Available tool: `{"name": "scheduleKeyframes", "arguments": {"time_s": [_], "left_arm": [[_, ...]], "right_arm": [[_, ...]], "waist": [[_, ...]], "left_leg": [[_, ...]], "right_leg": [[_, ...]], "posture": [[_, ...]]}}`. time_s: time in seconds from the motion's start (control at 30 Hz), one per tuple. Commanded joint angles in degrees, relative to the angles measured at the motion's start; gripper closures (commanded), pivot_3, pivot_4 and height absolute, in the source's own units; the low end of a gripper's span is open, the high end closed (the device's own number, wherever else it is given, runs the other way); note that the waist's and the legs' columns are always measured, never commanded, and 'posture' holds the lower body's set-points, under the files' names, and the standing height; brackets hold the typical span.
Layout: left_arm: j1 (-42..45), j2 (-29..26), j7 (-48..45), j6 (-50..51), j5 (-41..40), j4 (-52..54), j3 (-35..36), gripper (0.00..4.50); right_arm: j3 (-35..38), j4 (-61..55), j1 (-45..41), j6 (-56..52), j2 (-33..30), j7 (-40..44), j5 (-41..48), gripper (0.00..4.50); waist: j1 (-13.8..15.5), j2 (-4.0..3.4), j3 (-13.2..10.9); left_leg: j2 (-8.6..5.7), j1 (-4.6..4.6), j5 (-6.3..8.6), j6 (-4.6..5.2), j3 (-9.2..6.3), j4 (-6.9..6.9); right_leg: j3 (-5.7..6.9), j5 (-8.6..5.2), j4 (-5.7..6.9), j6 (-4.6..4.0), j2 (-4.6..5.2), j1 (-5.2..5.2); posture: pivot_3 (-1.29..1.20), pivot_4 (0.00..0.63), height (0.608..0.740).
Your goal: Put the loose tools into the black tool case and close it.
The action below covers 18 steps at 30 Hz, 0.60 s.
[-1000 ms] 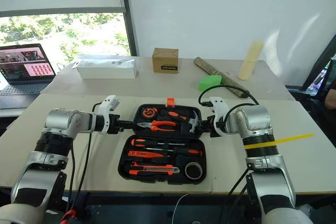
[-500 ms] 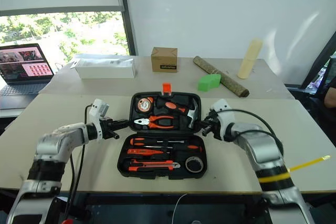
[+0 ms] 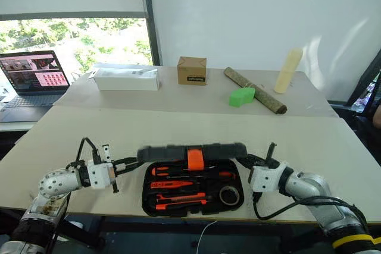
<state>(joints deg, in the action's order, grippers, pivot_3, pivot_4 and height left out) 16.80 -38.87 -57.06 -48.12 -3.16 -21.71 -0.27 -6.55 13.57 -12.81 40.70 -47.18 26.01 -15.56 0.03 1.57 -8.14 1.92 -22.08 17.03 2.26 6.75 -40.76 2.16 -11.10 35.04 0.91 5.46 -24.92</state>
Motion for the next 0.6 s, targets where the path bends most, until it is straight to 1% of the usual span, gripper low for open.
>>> {"name": "scheduleKeyframes", "arguments": {"time_s": [0.03,0.07,0.1,0.13,0.17,0.2,0.23,0.27,0.3,0.33,0.4,0.43,0.47,0.5,0.53,0.57,0.6], "left_arm": [[-1.2,-3.9,-2.0,-2.1,0.3,-6.1,-0.9,3.75],[-1.1,-4.5,-2.1,-2.5,0.3,-7.2,-1.1,3.53],[-1.1,-5.1,-2.5,-1.7,-0.2,-7.9,-1.4,3.09],[-1.1,-5.5,-2.7,-1.1,-0.5,-8.4,-1.5,2.78],[-1.1,-5.7,-2.9,-0.9,-0.8,-8.8,-1.6,2.54],[-0.8,-5.6,-2.4,-0.2,-1.3,-9.3,-1.1,2.17],[-0.5,-5.4,-2.2,1.4,-2.3,-9.7,-0.5,1.69],[-0.2,-5.4,-1.9,2.0,-2.7,-10.0,0.0,1.54],[0.3,-5.4,-1.7,3.2,-3.1,-10.5,0.2,1.01],[0.8,-5.1,-1.9,5.9,-4.6,-10.2,0.7,0.77],[1.8,-4.3,-1.9,13.2,-8.7,-8.7,2.0,0.77],[2.5,-4.1,-3.5,17.6,-11.5,-7.6,2.5,0.71],[3.6,-3.9,-4.3,22.2,-13.6,-6.5,2.9,0.96],[4.5,-4.0,-5.4,26.5,-15.4,-5.5,3.1,1.27],[5.6,-4.0,-6.4,31.1,-17.4,-4.1,3.2,1.40],[6.7,-3.9,-6.7,34.4,-18.3,-3.2,3.2,1.79],[7.7,-3.8,-7.6,38.1,-19.2,-2.3,2.9,2.06]], "right_arm": [[2.3,6.9,1.2,2.1,-2.9,-0.5,0.1,3.34],[2.3,7.2,1.3,2.3,-3.0,-0.2,0.5,3.04],[2.4,7.3,1.4,2.2,-3.3,0.2,1.2,2.68],[2.4,7.4,1.5,1.9,-3.4,0.7,1.8,2.33],[2.5,7.4,1.7,1.8,-3.5,0.9,2.1,2.09],[2.8,7.2,1.9,1.9,-3.6,1.1,2.8,1.67],[3.2,6.9,2.0,1.6,-3.8,1.7,3.7,1.23],[3.5,6.6,2.2,0.7,-3.8,2.3,4.8,1.01],[3.9,6.1,2.3,0.2,-4.0,3.3,6.4,0.58],[4.0,5.2,2.8,-1.0,-4.5,5.3,8.6,0.55],[4.9,2.2,4.8,-4.0,-5.0,9.9,15.3,0.55],[5.5,-1.3,7.2,-8.2,-5.7,13.5,20.7,0.76],[6.2,-5.2,10.2,-12.0,-6.8,16.9,25.5,1.11],[6.8,-9.2,13.2,-16.2,-8.1,20.0,29.8,1.30],[7.5,-13.7,16.6,-19.9,-9.5,22.7,34.0,1.62],[8.3,-17.5,19.5,-23.2,-10.7,24.4,36.8,2.01],[9.0,-21.3,22.5,-25.2,-12.0,26.0,38.4,2.26]], "waist": [[-0.2,0.00,0.0],[-0.5,-0.01,0.0],[-0.9,-0.02,0.0],[-1.0,-0.02,0.0],[-1.2,-0.02,0.0],[-1.2,-0.02,0.0],[-1.1,-0.02,0.0],[-1.0,-0.02,0.0],[-1.0,-0.02,0.0],[-0.9,-0.02,0.0],[-0.7,-0.02,0.0],[-0.6,-0.02,0.0],[-0.5,-0.02,0.0],[-0.2,-0.02,0.0],[0.2,-0.02,0.0],[0.4,-0.02,0.0],[0.6,-0.02,0.0]], "left_leg": [[0.02,0.06,0.17,0.30,-0.10,0.00],[0.02,0.11,0.19,0.34,-0.13,0.00],[0.03,0.11,0.19,0.33,-0.10,0.03],[0.06,0.10,0.18,0.32,-0.09,0.06],[0.08,0.10,0.17,0.30,-0.09,0.06],[0.10,0.08,0.15,0.26,-0.08,0.05],[0.12,0.10,0.15,0.26,-0.09,0.05],[0.11,0.15,0.14,0.26,-0.10,0.04],[0.11,0.17,0.15,0.26,-0.10,0.04],[0.11,0.17,0.15,0.27,-0.11,0.04],[0.11,0.17,0.15,0.27,-0.11,0.02],[0.10,0.15,0.15,0.27,-0.14,0.02],[0.10,0.13,0.15,0.28,-0.17,0.01],[0.10,0.12,0.16,0.29,-0.22,0.01],[0.10,0.10,0.16,0.30,-0.28,0.00],[0.10,0.03,0.17,0.31,-0.32,-0.04],[0.10,0.05,0.19,0.34,-0.34,-0.04]], "right_leg": [[-0.03,0.00,0.01,0.00,0.01,0.03],[-0.05,0.00,0.02,0.00,0.02,0.05],[-0.07,0.00,0.04,0.00,0.00,0.00],[-0.10,-0.02,0.09,-0.03,-0.03,-0.07],[-0.10,-0.02,0.10,-0.04,-0.06,-0.08],[-0.10,-0.02,0.10,-0.04,-0.07,-0.11],[-0.11,-0.02,0.13,-0.04,-0.06,-0.09],[-0.10,-0.02,0.13,-0.04,-0.06,-0.03],[-0.11,-0.02,0.14,-0.04,-0.05,-0.02],[-0.11,-0.02,0.14,-0.04,-0.04,-0.02],[-0.11,-0.01,0.15,-0.04,-0.03,-0.01],[-0.11,-0.01,0.16,-0.03,-0.04,0.00],[-0.09,-0.01,0.18,-0.03,-0.03,0.01],[-0.08,-0.01,0.19,-0.03,-0.03,0.01],[-0.04,-0.01,0.19,-0.02,-0.04,0.04],[0.01,-0.01,0.18,-0.02,-0.04,0.03],[0.01,0.00,0.16,-0.02,-0.04,0.06]], "posture": [[0.00,0.150,0.740],[0.00,0.150,0.740],[0.00,0.150,0.740],[0.00,0.150,0.740],[0.00,0.150,0.740],[0.00,0.150,0.740],[0.00,0.150,0.740],[0.00,0.150,0.740],[0.00,0.150,0.740],[0.00,0.150,0.740],[0.00,0.150,0.740],[0.00,0.150,0.740],[0.00,0.150,0.740],[0.00,0.150,0.740],[0.00,0.150,0.740],[0.00,0.150,0.740],[0.00,0.150,0.740]]}}
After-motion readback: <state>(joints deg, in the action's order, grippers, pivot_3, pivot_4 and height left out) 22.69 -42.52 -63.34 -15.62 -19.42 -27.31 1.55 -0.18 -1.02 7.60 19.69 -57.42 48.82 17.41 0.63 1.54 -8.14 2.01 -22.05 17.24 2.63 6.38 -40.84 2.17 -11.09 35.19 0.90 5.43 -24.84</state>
